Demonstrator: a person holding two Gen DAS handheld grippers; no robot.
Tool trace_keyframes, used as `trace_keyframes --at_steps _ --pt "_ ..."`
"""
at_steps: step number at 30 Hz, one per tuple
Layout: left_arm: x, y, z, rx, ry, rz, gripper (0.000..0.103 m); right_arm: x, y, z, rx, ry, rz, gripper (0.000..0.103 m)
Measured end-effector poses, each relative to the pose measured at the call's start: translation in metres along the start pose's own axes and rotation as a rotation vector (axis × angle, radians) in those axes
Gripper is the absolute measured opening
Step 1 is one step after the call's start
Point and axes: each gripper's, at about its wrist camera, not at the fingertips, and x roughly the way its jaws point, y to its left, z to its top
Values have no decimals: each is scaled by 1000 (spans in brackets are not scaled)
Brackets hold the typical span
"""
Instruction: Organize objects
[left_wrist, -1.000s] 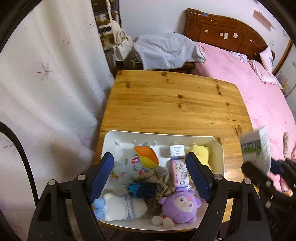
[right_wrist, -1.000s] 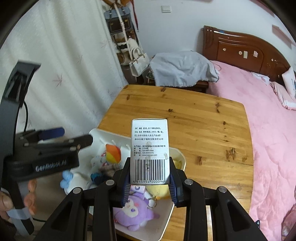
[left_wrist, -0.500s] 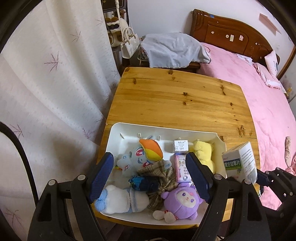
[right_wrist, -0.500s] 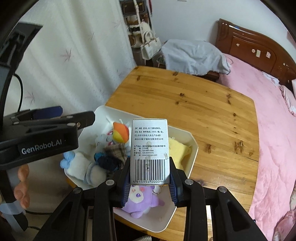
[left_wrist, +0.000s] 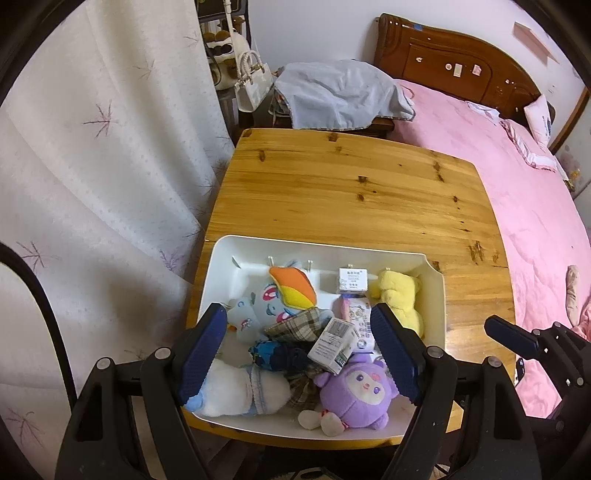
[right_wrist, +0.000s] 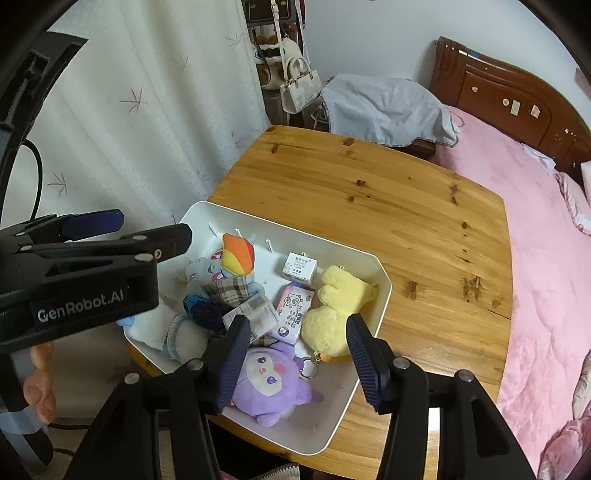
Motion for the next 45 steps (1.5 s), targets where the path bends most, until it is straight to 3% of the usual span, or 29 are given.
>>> trace_keyframes --at_steps 22,29,45 --pt "-25 -28 -8 41 -34 -20 83 -41 -32 -8 117 -75 -67 55" --pt "-32 -37 -10 56 -39 -35 83 -55 -38 -11 155 -112 -120 62" --pt "-38 -53 -12 84 -60 -36 83 -60 -49 -13 189 -119 -116 63"
